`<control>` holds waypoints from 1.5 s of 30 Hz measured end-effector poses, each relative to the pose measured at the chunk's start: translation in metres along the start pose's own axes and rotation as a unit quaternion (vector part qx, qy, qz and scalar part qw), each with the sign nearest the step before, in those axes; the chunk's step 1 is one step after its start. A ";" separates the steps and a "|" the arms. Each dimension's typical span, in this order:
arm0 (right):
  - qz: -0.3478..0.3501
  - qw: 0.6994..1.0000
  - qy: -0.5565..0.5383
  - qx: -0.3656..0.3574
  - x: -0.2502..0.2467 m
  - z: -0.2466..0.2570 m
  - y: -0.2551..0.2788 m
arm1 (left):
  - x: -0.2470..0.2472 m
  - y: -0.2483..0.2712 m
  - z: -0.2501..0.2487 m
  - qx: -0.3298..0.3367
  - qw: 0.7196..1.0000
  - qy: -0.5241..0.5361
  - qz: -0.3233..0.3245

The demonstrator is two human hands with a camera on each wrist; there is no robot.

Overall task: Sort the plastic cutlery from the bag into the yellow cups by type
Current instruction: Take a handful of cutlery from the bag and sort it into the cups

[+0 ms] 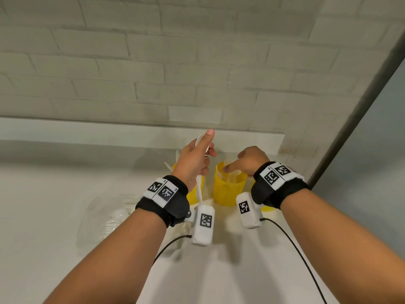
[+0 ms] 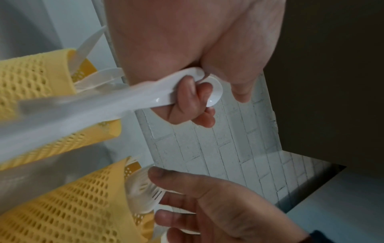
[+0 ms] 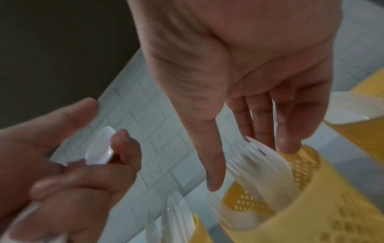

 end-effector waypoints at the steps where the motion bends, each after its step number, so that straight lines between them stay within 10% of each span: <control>1: -0.009 1.000 0.014 -0.012 -0.003 0.003 0.002 | -0.001 -0.001 0.000 -0.001 1.000 0.002 -0.003; 5: -0.068 0.987 -0.031 -0.144 -0.006 0.027 0.021 | -0.006 -0.006 -0.005 0.006 0.999 0.027 -0.039; 10: 0.172 0.959 -0.074 -0.214 0.034 0.056 0.048 | -0.015 -0.015 -0.037 0.039 0.992 0.073 -0.091; 18: 0.209 0.937 -0.173 -0.219 0.049 0.067 0.045 | -0.030 -0.010 -0.057 0.061 0.994 0.079 -0.050; 25: 0.089 0.963 -0.171 -0.190 0.037 0.061 0.015 | -0.061 0.004 -0.043 0.078 0.995 0.036 -0.056; 30: -0.037 0.923 -0.317 -0.216 0.026 0.086 0.005 | -0.065 0.020 -0.021 0.032 0.999 -0.015 -0.041; 37: -0.005 0.989 -0.001 -0.149 0.086 0.069 -0.004 | -0.065 0.029 -0.004 0.011 0.996 -0.082 -0.040; 45: -0.020 0.984 -0.072 -0.162 0.050 0.054 0.016 | -0.050 0.015 -0.005 0.043 0.994 -0.095 -0.031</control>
Point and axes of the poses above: each hand's wrist, its own y-axis away from the middle knuckle, its own x-axis out of the palm, z = x × y, the point moved 4 cm from there along -y, towards the middle knuckle, and after that the axes turned 1 degree about z, right-handed, at the moved point
